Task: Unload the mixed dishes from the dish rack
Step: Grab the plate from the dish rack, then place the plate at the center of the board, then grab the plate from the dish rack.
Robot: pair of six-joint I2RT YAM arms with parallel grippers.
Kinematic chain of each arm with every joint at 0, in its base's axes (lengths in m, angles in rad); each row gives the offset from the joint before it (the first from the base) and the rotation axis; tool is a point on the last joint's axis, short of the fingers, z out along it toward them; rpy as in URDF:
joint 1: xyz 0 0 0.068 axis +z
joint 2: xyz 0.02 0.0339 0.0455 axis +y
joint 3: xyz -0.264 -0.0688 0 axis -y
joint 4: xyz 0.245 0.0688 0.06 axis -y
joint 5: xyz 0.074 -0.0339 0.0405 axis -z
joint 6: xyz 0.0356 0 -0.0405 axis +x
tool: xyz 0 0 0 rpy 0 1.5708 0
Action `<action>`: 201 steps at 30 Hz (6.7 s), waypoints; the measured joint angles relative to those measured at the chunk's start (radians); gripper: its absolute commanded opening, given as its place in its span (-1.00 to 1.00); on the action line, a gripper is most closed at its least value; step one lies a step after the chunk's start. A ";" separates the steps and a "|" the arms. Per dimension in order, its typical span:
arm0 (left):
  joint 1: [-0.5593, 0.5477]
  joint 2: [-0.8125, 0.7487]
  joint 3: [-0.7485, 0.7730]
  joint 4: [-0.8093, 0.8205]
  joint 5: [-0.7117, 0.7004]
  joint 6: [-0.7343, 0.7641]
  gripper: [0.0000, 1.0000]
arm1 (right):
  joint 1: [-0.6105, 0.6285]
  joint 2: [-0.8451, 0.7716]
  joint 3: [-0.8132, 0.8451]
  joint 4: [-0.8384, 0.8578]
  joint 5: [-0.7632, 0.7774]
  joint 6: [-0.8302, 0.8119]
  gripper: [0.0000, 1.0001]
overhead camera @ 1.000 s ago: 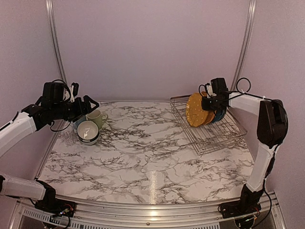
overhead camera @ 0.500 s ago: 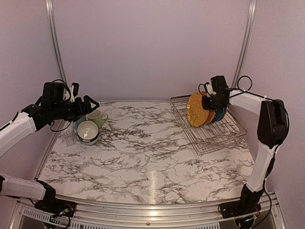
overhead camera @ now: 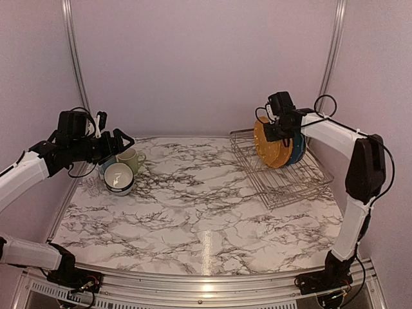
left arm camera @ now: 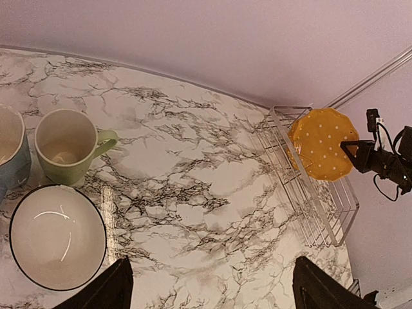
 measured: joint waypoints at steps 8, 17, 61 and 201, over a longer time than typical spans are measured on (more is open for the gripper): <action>-0.001 0.000 0.000 0.001 0.000 -0.002 0.76 | 0.080 -0.016 0.014 -0.022 0.182 -0.105 -1.00; -0.008 -0.004 0.000 0.000 0.000 -0.010 0.76 | 0.091 -0.086 0.091 -0.053 0.230 -0.140 -1.00; -0.022 -0.027 -0.038 0.014 -0.038 -0.012 0.79 | 0.308 0.465 0.157 0.356 -0.862 0.649 -0.85; -0.074 0.053 -0.050 0.095 -0.003 -0.037 0.79 | -0.093 -0.051 -0.087 0.040 0.032 -0.040 -1.00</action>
